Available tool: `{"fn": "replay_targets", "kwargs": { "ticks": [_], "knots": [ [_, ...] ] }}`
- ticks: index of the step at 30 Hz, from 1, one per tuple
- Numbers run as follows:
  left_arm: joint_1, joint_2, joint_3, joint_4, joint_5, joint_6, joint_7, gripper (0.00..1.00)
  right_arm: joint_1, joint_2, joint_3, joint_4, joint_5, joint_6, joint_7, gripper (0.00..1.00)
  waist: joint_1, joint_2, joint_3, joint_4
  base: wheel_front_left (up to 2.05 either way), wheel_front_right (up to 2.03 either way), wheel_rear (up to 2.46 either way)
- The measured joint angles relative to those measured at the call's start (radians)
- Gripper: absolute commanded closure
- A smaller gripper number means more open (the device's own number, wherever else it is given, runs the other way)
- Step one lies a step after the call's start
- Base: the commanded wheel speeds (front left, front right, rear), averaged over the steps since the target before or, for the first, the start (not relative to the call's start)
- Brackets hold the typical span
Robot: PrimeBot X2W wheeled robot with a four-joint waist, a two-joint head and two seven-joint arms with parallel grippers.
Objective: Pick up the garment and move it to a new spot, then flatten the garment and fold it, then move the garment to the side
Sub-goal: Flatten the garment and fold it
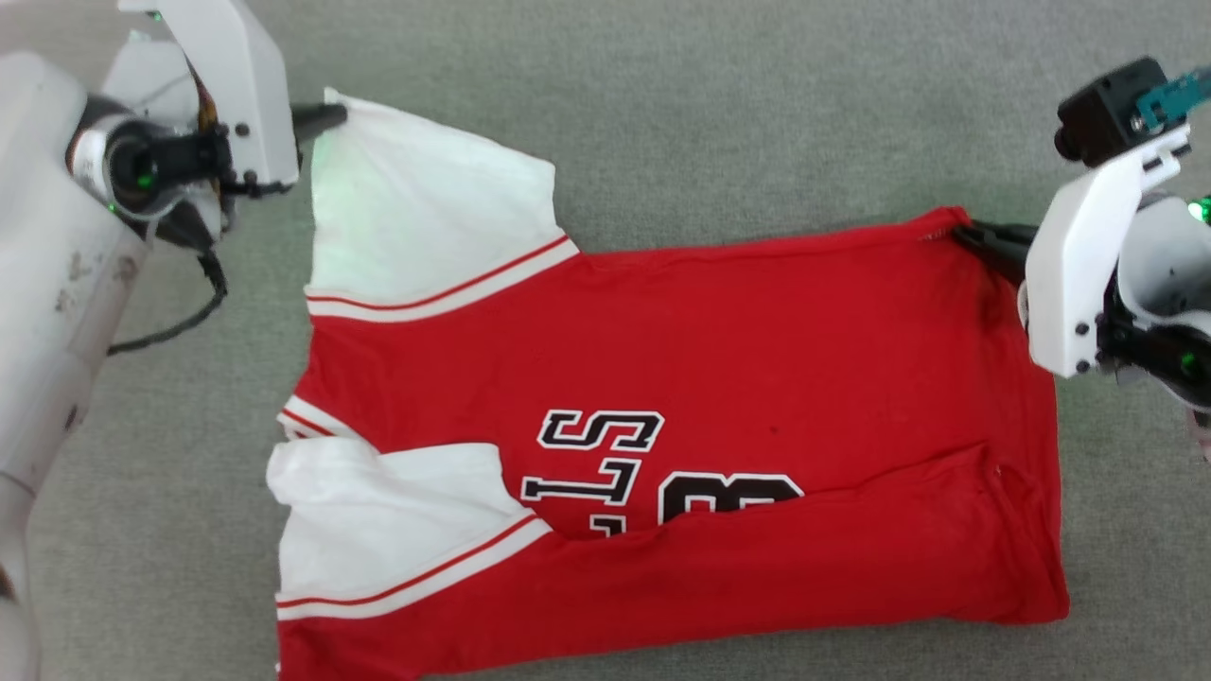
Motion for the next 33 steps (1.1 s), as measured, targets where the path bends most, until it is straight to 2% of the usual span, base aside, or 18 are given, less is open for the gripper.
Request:
{"fn": "replay_targets", "kwargs": {
  "ticks": [5,10,14,20,23,27,33],
  "knots": [
    [0.039,0.029,-0.001,-0.071,-0.016,0.006,0.032,1.0,0.043,-0.04,0.02,-0.039,0.017,0.0,-0.03,1.0,0.0,0.0,-0.038,0.014,0.0,0.0,0.0],
    [0.122,0.1,-0.004,-0.234,-0.033,0.063,0.062,1.0,0.122,-0.098,0.034,-0.105,0.054,0.0,-0.049,1.0,0.0,0.0,-0.085,0.029,0.0,0.0,0.0],
    [0.216,0.19,-0.012,-0.433,-0.051,0.157,0.089,1.0,0.205,-0.139,0.023,-0.155,0.073,0.0,-0.059,1.0,0.0,0.0,-0.12,0.041,0.0,0.0,0.0],
    [0.397,0.347,-0.028,-0.766,-0.088,0.338,0.117,1.0,0.336,-0.165,-0.016,-0.205,0.1,0.0,-0.067,1.0,0.0,0.0,-0.152,0.058,0.0,0.0,0.0],
    [0.485,0.396,-0.035,-0.881,-0.122,0.4,0.107,1.0,0.397,-0.169,-0.034,-0.22,0.1,0.0,-0.063,1.0,0.0,0.0,-0.158,0.063,0.0,0.0,0.0],
    [0.581,0.421,-0.045,-0.95,-0.155,0.451,0.076,1.0,0.459,-0.162,-0.048,-0.225,0.098,0.0,-0.049,1.0,0.0,0.0001,-0.159,0.063,0.0,0.0,0.0],
    [0.641,0.406,-0.058,-0.943,-0.18,0.453,0.049,1.0,0.496,-0.139,-0.052,-0.231,0.08,0.0,-0.035,1.0,0.0,0.0,-0.16,0.06,0.0,0.0,0.0]
  ]
}}
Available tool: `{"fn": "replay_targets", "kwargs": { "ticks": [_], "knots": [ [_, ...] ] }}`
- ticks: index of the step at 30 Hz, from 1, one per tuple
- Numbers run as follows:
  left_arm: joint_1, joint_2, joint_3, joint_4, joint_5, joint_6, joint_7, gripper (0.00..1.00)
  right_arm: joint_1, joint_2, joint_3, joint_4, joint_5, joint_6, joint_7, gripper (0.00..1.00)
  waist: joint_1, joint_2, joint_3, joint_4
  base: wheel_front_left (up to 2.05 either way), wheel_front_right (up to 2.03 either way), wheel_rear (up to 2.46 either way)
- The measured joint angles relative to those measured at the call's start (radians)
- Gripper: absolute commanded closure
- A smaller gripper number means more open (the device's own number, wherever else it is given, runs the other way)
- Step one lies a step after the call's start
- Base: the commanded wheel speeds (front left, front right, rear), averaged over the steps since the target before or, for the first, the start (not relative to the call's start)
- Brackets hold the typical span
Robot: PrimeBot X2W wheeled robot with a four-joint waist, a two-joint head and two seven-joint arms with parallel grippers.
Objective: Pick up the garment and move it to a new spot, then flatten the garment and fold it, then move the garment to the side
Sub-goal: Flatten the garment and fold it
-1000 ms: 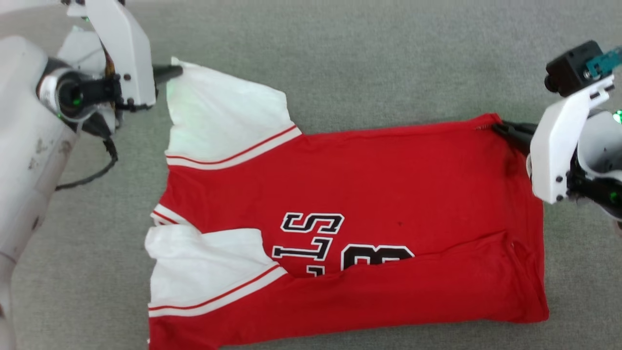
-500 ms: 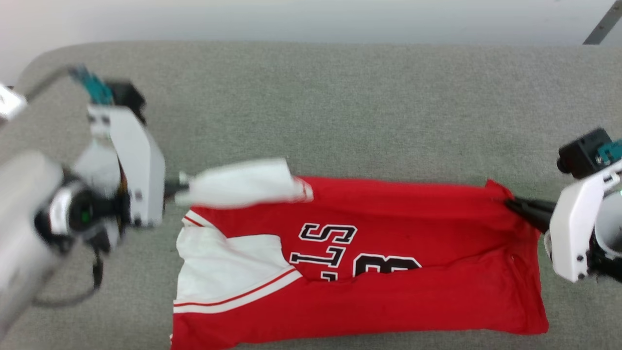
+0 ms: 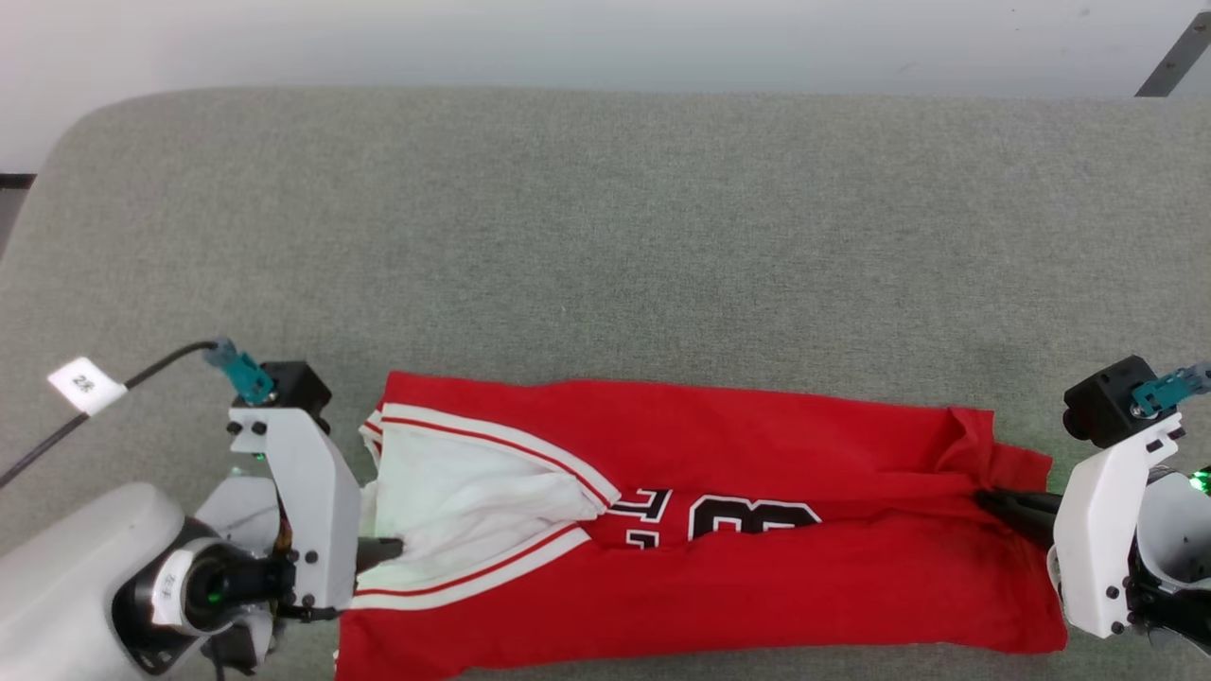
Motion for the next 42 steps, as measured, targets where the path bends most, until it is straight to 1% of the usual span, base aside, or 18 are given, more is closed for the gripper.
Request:
{"fn": "replay_targets", "kwargs": {
  "ticks": [1,2,3,4,5,13,18,20,21,26,34,36,39,40,42],
  "knots": [
    [0.002,-0.004,-0.002,0.008,0.001,-0.002,-0.005,0.82,0.0,0.003,-0.002,0.0,-0.002,0.0,0.004,1.0,0.0001,0.0,-0.001,-0.001,0.0,0.0,0.0],
    [0.003,-0.007,-0.001,0.018,0.002,-0.007,-0.013,0.68,0.0,0.005,-0.002,0.0,-0.009,0.0,0.003,0.92,0.0,0.0,-0.002,-0.001,0.0,0.0,0.0],
    [0.003,-0.009,-0.001,0.026,0.004,-0.011,-0.02,0.48,0.0,0.009,-0.002,0.0,-0.015,0.0,-0.003,0.73,0.0,0.0,-0.004,-0.002,0.0,0.0,0.0],
    [0.003,-0.011,-0.001,0.031,0.012,-0.018,-0.029,0.03,-0.001,0.014,-0.005,0.001,-0.019,0.0,-0.005,0.49,0.0,0.0,-0.006,-0.003,0.0,0.0,0.0],
    [0.003,-0.015,0.001,0.037,0.014,-0.019,-0.037,0.0,-0.001,0.018,-0.005,0.003,-0.022,0.0,-0.005,0.0,0.0,0.0,-0.008,-0.003,0.0,0.0,0.0],
    [0.018,-0.016,0.006,0.048,0.02,-0.042,-0.068,0.0,0.006,0.032,-0.012,0.01,-0.02,0.0,0.005,0.0,0.0,0.0,-0.055,0.0,0.0,0.0,0.0],
    [0.052,-0.016,0.025,0.048,0.04,-0.066,-0.162,0.0,0.046,0.055,-0.055,0.006,-0.003,0.0,-0.012,0.0,0.0,0.0,-0.105,0.003,0.0,0.0,0.0],
    [0.076,-0.014,0.033,0.052,0.057,-0.076,-0.221,0.0,0.074,0.065,-0.075,-0.001,0.006,0.0,-0.018,0.0,0.0,0.0,-0.128,0.004,0.0,0.0,0.0],
    [0.088,-0.013,0.035,0.052,0.07,-0.09,-0.257,0.0,0.089,0.073,-0.09,-0.003,0.013,0.0,-0.026,0.0,0.0,0.0,-0.14,0.005,0.0,0.0,0.0],
    [0.177,-0.01,0.063,0.076,0.137,-0.123,-0.49,0.0,0.181,0.109,-0.179,-0.002,0.016,0.0,-0.052,0.0,0.0,0.0,-0.202,0.006,0.0,0.0,0.0],
    [0.338,-0.024,0.128,0.119,0.219,-0.138,-0.896,0.0,0.29,0.177,-0.305,0.003,-0.027,0.0,-0.054,0.0,0.0,0.0,-0.278,0.006,0.0,0.0,0.0],
    [0.377,-0.034,0.141,0.132,0.243,-0.139,-0.945,0.0,0.309,0.192,-0.328,0.003,-0.036,0.0,-0.046,0.0,0.0,0.0,-0.291,0.008,0.0,0.0,0.0],
    [0.432,-0.062,0.186,0.146,0.287,-0.139,-0.969,0.0,0.334,0.208,-0.363,0.005,-0.047,0.0,-0.031,0.0,0.0,0.0,-0.304,0.017,0.0,0.0,0.0],
    [0.452,-0.075,0.216,0.149,0.305,-0.139,-0.972,0.0,0.341,0.216,-0.373,0.006,-0.053,0.0,-0.026,0.0,0.0,0.0,-0.306,0.022,0.0,0.0,0.0],
    [0.495,-0.119,0.315,0.146,0.349,-0.136,-0.972,0.0,0.353,0.224,-0.391,0.007,-0.063,0.0,-0.019,0.0,0.0,0.0,-0.311,0.032,0.0,0.0,0.0]
  ]
}}
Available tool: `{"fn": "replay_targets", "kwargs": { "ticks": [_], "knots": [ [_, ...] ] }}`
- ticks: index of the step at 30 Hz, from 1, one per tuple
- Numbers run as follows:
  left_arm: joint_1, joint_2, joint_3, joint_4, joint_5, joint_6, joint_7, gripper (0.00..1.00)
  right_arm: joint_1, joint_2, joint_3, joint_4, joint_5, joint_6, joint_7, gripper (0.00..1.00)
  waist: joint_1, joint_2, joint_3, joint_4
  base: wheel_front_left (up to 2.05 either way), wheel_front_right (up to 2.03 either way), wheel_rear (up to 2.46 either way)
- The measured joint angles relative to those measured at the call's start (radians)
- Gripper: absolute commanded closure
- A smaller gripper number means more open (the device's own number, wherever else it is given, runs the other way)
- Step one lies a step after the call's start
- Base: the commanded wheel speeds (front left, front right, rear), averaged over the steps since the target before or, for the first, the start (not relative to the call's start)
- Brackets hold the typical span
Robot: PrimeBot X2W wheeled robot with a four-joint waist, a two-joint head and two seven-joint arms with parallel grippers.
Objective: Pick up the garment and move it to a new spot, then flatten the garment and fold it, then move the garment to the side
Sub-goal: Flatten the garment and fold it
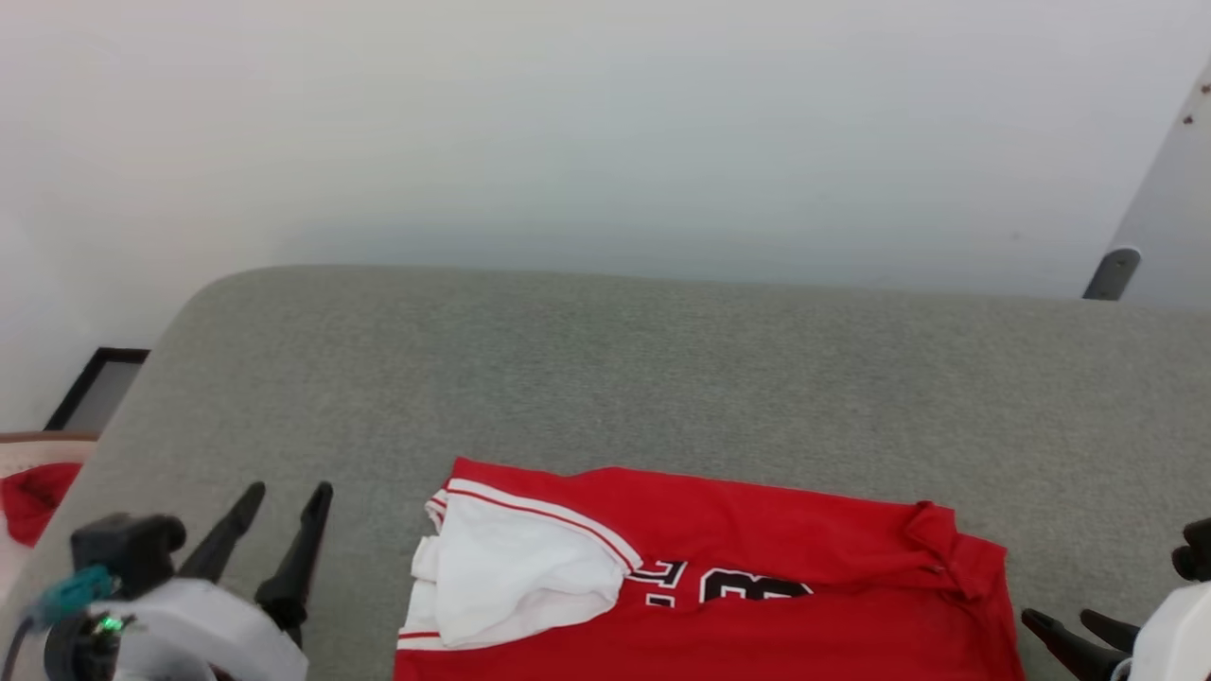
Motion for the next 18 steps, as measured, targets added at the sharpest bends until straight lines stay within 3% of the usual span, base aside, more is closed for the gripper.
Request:
{"fn": "replay_targets", "kwargs": {
  "ticks": [6,18],
  "knots": [
    [0.201,-0.152,0.268,-0.002,0.221,-0.056,-0.003,0.0,0.011,0.016,-0.047,0.025,-0.026,0.0,0.018,0.0,0.0001,0.0,-0.007,0.033,0.0,0.0,0.0],
    [0.335,-0.33,0.506,0.01,0.391,-0.159,-0.003,0.0,-0.057,0.016,-0.099,0.148,-0.098,0.0,0.102,0.0,0.0,0.0,0.006,0.078,0.0,0.0,0.0]
  ]
}}
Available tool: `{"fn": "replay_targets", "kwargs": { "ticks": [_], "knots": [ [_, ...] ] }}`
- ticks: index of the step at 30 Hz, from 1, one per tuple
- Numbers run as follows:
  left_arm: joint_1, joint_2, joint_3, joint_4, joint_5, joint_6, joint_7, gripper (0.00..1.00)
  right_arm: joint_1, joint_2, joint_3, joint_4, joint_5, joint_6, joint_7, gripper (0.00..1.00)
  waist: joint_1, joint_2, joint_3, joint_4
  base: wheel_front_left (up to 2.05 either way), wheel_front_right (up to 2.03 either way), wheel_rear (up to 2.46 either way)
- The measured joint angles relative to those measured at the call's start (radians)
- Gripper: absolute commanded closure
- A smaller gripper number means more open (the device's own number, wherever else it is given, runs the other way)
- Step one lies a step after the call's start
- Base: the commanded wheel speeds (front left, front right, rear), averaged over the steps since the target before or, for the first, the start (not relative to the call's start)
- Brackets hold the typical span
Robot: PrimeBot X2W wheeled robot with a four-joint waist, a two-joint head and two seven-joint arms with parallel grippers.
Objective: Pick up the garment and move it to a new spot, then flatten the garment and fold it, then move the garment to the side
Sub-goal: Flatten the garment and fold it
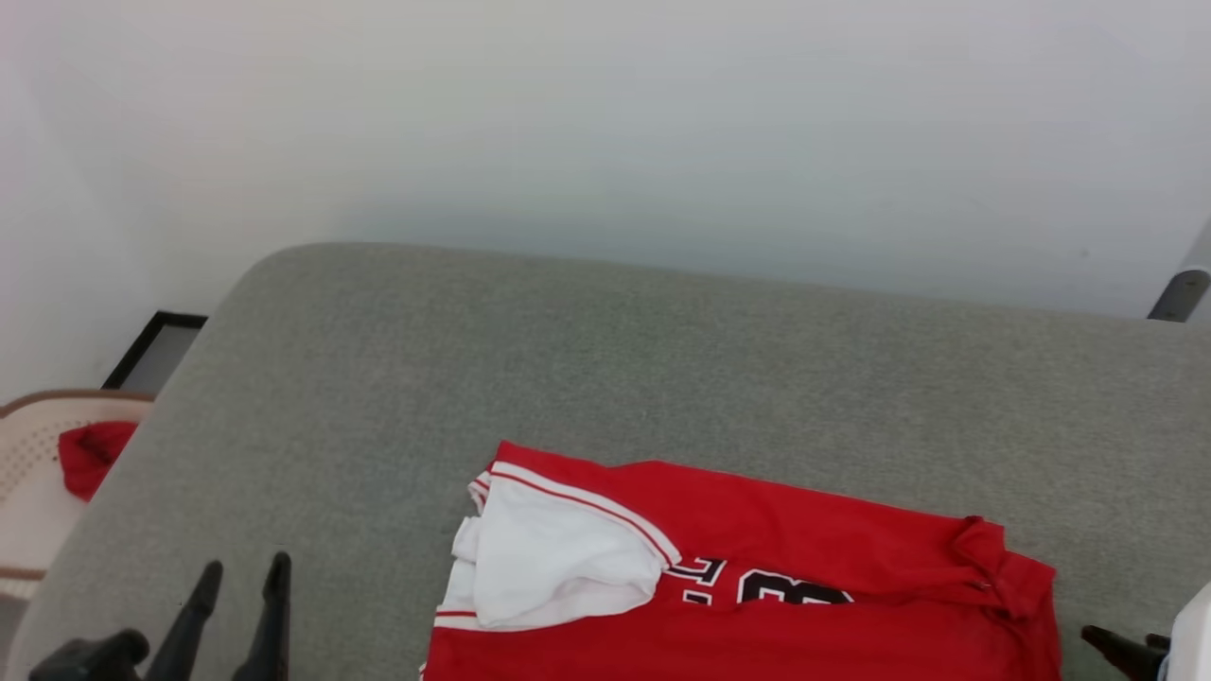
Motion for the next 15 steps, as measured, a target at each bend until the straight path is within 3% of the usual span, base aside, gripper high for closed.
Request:
{"fn": "replay_targets", "kwargs": {
  "ticks": [7,15],
  "knots": [
    [0.008,-0.047,0.018,0.038,0.023,-0.047,0.0,0.0,-0.085,-0.006,-0.019,0.113,-0.025,0.0,0.071,0.0,0.0,0.0,0.032,0.033,0.0,0.0,0.0],
    [-0.024,-0.082,0.025,0.054,0.026,-0.069,0.0,0.0,-0.159,0.022,-0.003,0.198,-0.027,0.0,0.112,0.0,0.0,0.0,0.097,0.065,0.0,0.0,0.0]
  ]
}}
